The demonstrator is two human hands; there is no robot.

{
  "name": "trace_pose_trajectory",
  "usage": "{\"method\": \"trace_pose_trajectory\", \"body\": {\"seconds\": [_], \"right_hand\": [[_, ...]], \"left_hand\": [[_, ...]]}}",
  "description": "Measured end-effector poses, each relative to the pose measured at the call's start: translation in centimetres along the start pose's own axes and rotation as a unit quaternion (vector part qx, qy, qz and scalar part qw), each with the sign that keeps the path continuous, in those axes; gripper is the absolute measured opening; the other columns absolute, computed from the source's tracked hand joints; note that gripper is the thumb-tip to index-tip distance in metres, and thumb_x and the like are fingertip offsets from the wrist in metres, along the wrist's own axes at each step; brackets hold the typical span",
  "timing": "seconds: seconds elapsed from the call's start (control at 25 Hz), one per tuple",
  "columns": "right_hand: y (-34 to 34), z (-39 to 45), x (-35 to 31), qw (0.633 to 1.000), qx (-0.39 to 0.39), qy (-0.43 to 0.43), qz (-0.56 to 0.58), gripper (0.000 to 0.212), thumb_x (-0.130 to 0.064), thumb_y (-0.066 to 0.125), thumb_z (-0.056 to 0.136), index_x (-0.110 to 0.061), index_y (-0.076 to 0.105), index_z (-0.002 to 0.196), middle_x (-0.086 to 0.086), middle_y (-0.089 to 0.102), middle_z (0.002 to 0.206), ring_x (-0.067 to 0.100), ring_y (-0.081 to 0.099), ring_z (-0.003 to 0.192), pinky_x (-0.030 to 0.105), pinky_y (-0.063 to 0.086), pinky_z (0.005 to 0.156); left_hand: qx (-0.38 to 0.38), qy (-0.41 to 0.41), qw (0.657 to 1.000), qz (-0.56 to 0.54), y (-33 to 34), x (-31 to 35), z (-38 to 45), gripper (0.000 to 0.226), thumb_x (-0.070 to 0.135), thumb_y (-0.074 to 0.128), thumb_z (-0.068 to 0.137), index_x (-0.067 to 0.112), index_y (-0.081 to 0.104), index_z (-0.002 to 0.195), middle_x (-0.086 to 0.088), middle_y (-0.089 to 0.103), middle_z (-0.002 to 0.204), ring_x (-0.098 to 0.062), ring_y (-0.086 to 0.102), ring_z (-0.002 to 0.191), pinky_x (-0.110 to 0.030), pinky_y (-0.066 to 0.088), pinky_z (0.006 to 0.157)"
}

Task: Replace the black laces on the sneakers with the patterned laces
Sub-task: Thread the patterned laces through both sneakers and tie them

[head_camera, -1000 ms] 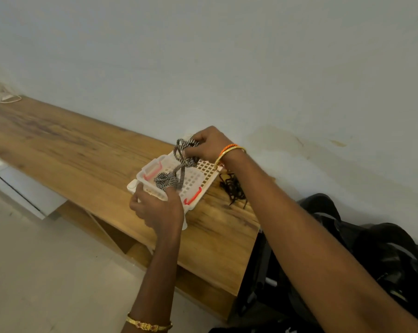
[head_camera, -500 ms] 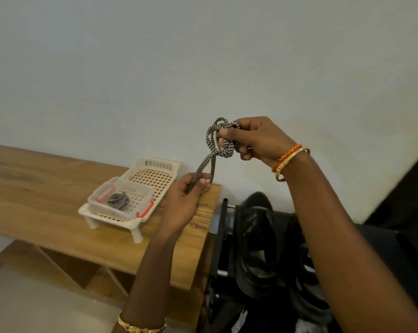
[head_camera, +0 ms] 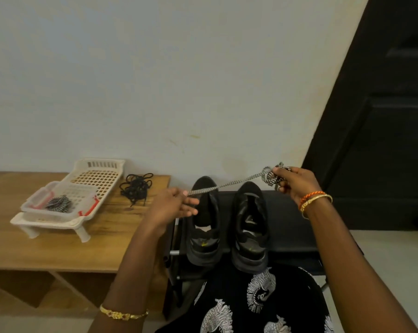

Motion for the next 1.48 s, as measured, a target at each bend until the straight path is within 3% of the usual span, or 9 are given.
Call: {"method": "trace_pose_trajectory", "body": {"seconds": [0.16, 0.28, 0.4, 0.52, 0.72, 0.92, 1.12, 1.32, 1.48], "right_hand": [[-3.0, -0.4, 0.5, 0.998, 0.039, -0.011, -0.049, 0.012, -0.012, 0.067, 0.086, -0.001, 0.062, 0.085, 0.007, 0.051, 0.064, 0.012, 0.044, 0.051, 0.017, 0.043, 0.041], [-2.5, -0.4, 0.0, 0.985, -0.002, -0.042, -0.168, 0.022, -0.019, 0.064, 0.088, 0.002, 0.063, 0.09, 0.008, 0.056, 0.067, 0.017, 0.053, 0.058, 0.022, 0.049, 0.054], [-0.2, -0.6, -0.8, 0.965, -0.069, -0.069, -0.245, 0.042, -0.031, 0.059, 0.091, -0.002, 0.056, 0.121, 0.011, 0.061, 0.111, 0.022, 0.063, 0.087, 0.026, 0.054, 0.069], [1.9, -2.1, -2.8, 0.943, -0.075, -0.2, -0.254, 0.04, -0.028, 0.06, 0.091, -0.016, 0.053, 0.128, -0.001, 0.039, 0.141, 0.014, 0.052, 0.113, 0.018, 0.047, 0.079], [6.0, -4.4, -4.0, 0.923, -0.237, -0.243, -0.181, 0.028, -0.015, 0.065, 0.088, -0.026, 0.061, 0.114, 0.0, 0.067, 0.109, 0.01, 0.065, 0.095, 0.024, 0.052, 0.086], [4.0, -3.3, -5.1, 0.919, -0.144, -0.288, -0.229, 0.012, -0.02, 0.07, 0.084, -0.018, 0.074, 0.095, -0.011, 0.069, 0.078, -0.008, 0.059, 0.065, 0.008, 0.042, 0.057], [0.4, -3.1, -5.8, 0.907, -0.075, -0.286, -0.301, 0.006, -0.021, 0.066, 0.086, -0.018, 0.072, 0.088, -0.006, 0.068, 0.078, 0.0, 0.058, 0.069, 0.017, 0.046, 0.063], [-0.1, -2.3, -3.6, 0.918, -0.149, -0.234, -0.283, 0.013, -0.017, 0.065, 0.088, -0.018, 0.07, 0.1, -0.005, 0.066, 0.074, 0.004, 0.057, 0.06, 0.022, 0.048, 0.058], [-1.7, 0.1, -1.9, 0.921, -0.046, -0.227, -0.313, 0.009, -0.015, 0.068, 0.086, -0.014, 0.074, 0.092, -0.002, 0.069, 0.082, 0.004, 0.058, 0.072, 0.018, 0.048, 0.065]], "left_hand": [[0.134, 0.038, 0.985, 0.099, -0.3, -0.1, 0.5, 0.033, 0.024, 0.057, 0.095, -0.008, 0.064, 0.1, -0.004, 0.065, 0.061, -0.003, 0.051, 0.034, -0.013, 0.039, 0.037], [0.016, -0.003, 0.998, 0.055, 2.2, 0.6, 0.7, 0.028, 0.019, 0.04, 0.103, 0.002, 0.062, 0.102, -0.001, 0.068, 0.073, -0.001, 0.055, 0.042, -0.012, 0.041, 0.042], [-0.053, -0.01, 0.998, 0.044, 4.3, 2.1, 0.6, 0.023, 0.018, 0.041, 0.102, 0.007, 0.062, 0.103, 0.001, 0.072, 0.078, -0.002, 0.063, 0.054, -0.013, 0.048, 0.049], [-0.028, 0.058, 0.995, 0.075, 4.6, 4.5, 0.5, 0.017, 0.022, 0.065, 0.09, 0.008, 0.07, 0.098, 0.002, 0.074, 0.075, -0.003, 0.061, 0.054, -0.013, 0.044, 0.048], [-0.085, 0.104, 0.977, 0.165, 7.1, 8.2, 0.9, 0.014, 0.026, 0.065, 0.09, 0.014, 0.071, 0.092, 0.001, 0.074, 0.085, -0.002, 0.065, 0.066, -0.011, 0.048, 0.053], [-0.112, 0.095, 0.98, 0.134, 9.7, 8.4, 1.2, 0.009, 0.015, 0.06, 0.093, 0.011, 0.068, 0.09, 0.0, 0.072, 0.082, -0.005, 0.068, 0.069, -0.015, 0.052, 0.06], [-0.09, 0.105, 0.982, 0.131, 12.7, 7.7, 1.3, 0.011, 0.02, 0.067, 0.089, 0.01, 0.07, 0.091, 0.001, 0.072, 0.079, -0.005, 0.063, 0.062, -0.01, 0.044, 0.048], [-0.122, 0.048, 0.983, 0.129, 15.7, 6.4, 2.2, 0.011, 0.019, 0.06, 0.094, 0.012, 0.068, 0.093, 0.004, 0.068, 0.074, -0.003, 0.058, 0.058, -0.013, 0.04, 0.047], [-0.136, 0.023, 0.982, 0.128, 16.0, 4.0, 4.7, 0.01, 0.02, 0.061, 0.093, 0.015, 0.069, 0.089, 0.007, 0.07, 0.077, -0.003, 0.055, 0.06, -0.015, 0.039, 0.054]]}}
Point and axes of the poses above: each hand's wrist, its own z-axis towards the middle knuckle, its own y-axis out of the palm, x = y × z, the point moved 5 cm from there along z, towards the middle knuckle
